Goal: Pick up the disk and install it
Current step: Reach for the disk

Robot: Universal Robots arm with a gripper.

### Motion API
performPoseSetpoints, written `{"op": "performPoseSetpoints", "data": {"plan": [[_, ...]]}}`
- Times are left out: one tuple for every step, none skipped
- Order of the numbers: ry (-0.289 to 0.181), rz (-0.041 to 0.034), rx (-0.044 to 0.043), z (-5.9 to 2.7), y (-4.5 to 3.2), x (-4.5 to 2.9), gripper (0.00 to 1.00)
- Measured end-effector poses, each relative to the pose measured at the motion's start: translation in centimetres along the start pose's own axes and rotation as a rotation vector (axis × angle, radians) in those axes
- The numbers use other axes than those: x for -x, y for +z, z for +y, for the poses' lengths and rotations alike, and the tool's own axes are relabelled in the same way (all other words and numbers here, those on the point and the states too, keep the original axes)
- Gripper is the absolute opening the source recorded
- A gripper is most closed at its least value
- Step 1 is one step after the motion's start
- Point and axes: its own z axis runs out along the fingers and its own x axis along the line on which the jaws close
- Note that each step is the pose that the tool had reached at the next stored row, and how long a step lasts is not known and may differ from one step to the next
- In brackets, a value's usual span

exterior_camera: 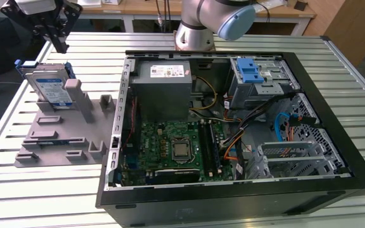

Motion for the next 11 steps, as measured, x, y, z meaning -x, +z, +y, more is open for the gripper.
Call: {"op": "performPoseSetpoints", "data": {"plan": [[0.000, 0.0000, 0.0000, 0.01, 0.00, -0.06, 0.11], [0.000, 0.0000, 0.0000, 0.01, 0.00, -0.12, 0.11], [0.000, 0.0000, 0.0000, 0.02, 0.00, -0.17, 0.11], [0.000, 0.0000, 0.0000, 0.02, 0.01, -0.23, 0.11], [0.000, 0.0000, 0.0000, 0.02, 0.01, -0.31, 0.11], [0.000, -0.0001, 0.0000, 0.02, 0.01, -0.39, 0.11], [0.000, 0.0000, 0.0000, 0.02, 0.01, -0.46, 0.11], [0.000, -0.0001, 0.0000, 0.02, 0.01, -0.53, 0.11], [0.000, 0.0000, 0.0000, 0.02, 0.01, -0.60, 0.11], [0.000, 0.0000, 0.0000, 0.03, 0.01, -0.67, 0.11], [0.000, 0.0000, 0.0000, 0.03, 0.02, -0.74, 0.11]]}}
